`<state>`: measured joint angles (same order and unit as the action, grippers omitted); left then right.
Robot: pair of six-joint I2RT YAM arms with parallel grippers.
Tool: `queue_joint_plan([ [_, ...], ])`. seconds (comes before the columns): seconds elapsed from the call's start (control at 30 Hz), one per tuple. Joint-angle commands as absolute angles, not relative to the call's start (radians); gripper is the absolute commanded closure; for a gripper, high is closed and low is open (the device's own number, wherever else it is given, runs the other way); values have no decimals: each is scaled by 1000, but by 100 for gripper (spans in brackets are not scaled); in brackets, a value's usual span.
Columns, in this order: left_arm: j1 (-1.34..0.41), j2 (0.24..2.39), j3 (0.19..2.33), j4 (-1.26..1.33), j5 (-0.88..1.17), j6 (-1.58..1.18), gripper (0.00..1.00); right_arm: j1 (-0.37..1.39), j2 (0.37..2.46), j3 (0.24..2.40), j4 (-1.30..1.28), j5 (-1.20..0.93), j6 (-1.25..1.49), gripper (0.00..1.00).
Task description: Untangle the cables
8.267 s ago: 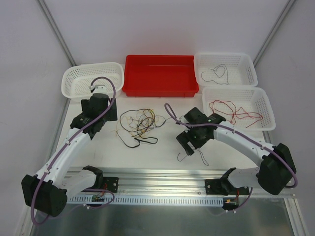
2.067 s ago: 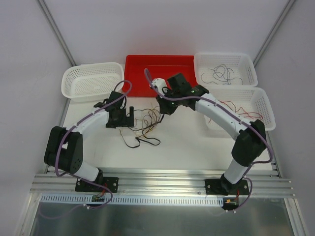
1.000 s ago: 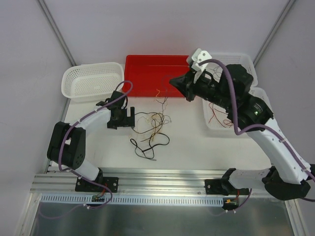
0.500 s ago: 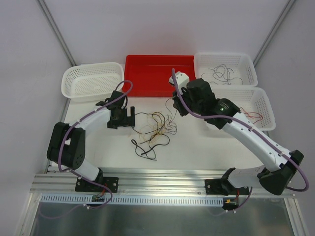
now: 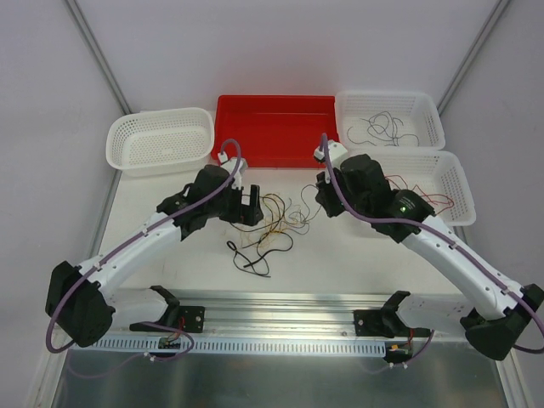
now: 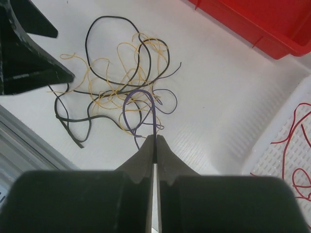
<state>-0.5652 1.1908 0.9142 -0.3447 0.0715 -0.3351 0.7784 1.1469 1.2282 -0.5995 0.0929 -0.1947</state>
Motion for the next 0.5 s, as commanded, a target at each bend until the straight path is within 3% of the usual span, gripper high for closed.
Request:
queue_joint_plan([
  [0.0,-647,1170,879,-213,112,-377,1,775,1078,1233,-581,74,-172,99],
  [0.27,-747,1212,946,-129,80,-615,1,775,1006,1195,-551,63,-164,99],
  [0.47,-850,1235,947,-45,57,-336,1,775,993,1181,-558,29,-170,99],
])
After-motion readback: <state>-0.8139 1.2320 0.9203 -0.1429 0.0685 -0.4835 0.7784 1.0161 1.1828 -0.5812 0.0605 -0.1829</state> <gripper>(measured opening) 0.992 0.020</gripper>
